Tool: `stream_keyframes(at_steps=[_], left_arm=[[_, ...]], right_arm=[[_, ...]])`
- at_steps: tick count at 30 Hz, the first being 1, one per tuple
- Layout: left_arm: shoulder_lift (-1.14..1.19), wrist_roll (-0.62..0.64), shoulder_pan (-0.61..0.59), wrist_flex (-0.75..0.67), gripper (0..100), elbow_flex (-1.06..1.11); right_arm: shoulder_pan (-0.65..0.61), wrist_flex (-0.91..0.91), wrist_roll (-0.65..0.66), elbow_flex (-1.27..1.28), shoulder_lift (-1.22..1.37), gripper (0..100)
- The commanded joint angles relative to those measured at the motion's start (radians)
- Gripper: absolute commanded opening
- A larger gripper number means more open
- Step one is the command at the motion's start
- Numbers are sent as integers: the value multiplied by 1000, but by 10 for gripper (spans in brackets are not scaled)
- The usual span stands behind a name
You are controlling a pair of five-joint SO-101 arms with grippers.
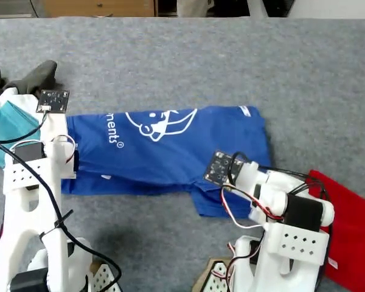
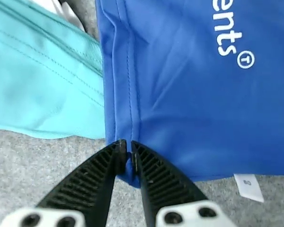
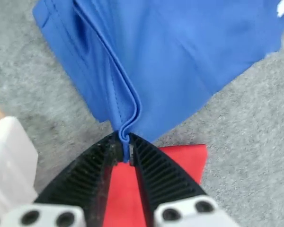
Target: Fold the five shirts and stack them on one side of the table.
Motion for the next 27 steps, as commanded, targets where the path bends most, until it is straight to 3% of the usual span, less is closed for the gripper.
stream_keyframes(at_steps=[1, 4, 6, 9, 12, 19, 21, 24, 25, 27], left_arm=[[-27, -6, -8, -12, 19, -3], [-27, -8, -9, -12, 19, -3], [-28, -6, -11, -3, 26, -14], [-28, -2, -9, 77, 132, -57], [-28, -8, -11, 121, 223, -87], [-28, -2, -101, 157, 198, -206], [-21, 2, -123, 155, 155, -265], [-18, 77, -109, 138, 25, -327], [-18, 120, -91, 114, 12, -330], [-18, 204, -58, 41, 43, -308]], right_arm=[[28, 18, 32, 1, -10, 5], [35, 17, 34, 1, -10, 28], [35, 18, 34, 1, -10, 96], [28, 20, 37, -2, -10, 220], [28, 20, 38, -12, -10, 281], [36, 11, 34, -119, -2, 274], [30, -20, 28, -145, 1, 215], [5, -130, -48, -162, 27, 26], [-8, -173, -86, -166, 48, 0], [-36, -245, -169, -183, 105, 55]])
